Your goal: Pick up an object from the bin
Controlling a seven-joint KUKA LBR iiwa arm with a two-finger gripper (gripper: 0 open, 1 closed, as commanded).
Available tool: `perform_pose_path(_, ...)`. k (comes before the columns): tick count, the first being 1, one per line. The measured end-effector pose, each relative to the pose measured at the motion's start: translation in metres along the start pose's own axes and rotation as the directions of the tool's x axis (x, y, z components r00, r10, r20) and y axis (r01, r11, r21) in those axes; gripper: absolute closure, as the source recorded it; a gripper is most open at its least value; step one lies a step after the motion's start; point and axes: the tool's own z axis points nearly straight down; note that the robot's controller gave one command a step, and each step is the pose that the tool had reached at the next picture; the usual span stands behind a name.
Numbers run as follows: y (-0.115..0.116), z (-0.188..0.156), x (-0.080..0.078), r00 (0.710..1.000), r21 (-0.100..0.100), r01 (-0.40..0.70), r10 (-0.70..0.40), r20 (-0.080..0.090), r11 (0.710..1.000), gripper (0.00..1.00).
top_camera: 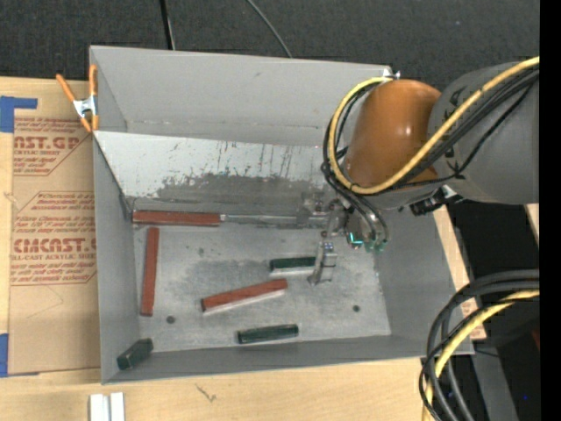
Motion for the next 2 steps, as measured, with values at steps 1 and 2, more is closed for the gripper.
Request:
perform_pose_path(1,0.0119,0.0868,-0.0220,1.000,0.000,0.028,-0.028,0.004,1.000,1.00)
perform_pose_path(2,0.0119,0.0868,-0.0220,1.000,0.000,0.028,-0.028,0.004,1.000,1.00)
